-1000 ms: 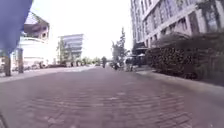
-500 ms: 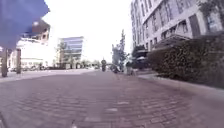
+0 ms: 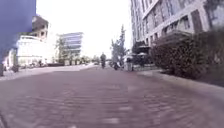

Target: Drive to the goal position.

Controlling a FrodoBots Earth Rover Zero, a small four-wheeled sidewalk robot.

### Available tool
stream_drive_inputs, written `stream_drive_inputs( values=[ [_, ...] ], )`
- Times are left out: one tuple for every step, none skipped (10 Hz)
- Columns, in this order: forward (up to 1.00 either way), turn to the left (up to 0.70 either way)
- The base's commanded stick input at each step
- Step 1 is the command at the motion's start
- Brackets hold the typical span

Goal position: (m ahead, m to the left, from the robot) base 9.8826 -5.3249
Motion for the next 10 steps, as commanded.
stream_drive_inputs(
  values=[
    [0.7,0.0],
    [0.7,0.0],
    [0.7,0.0],
    [0.7,0.0],
    [0.7,0.0],
    [0.7,0.0],
    [0.7,0.0],
    [0.7,0.0],
    [0.7,0.0],
    [0.7,0.0]
  ],
)
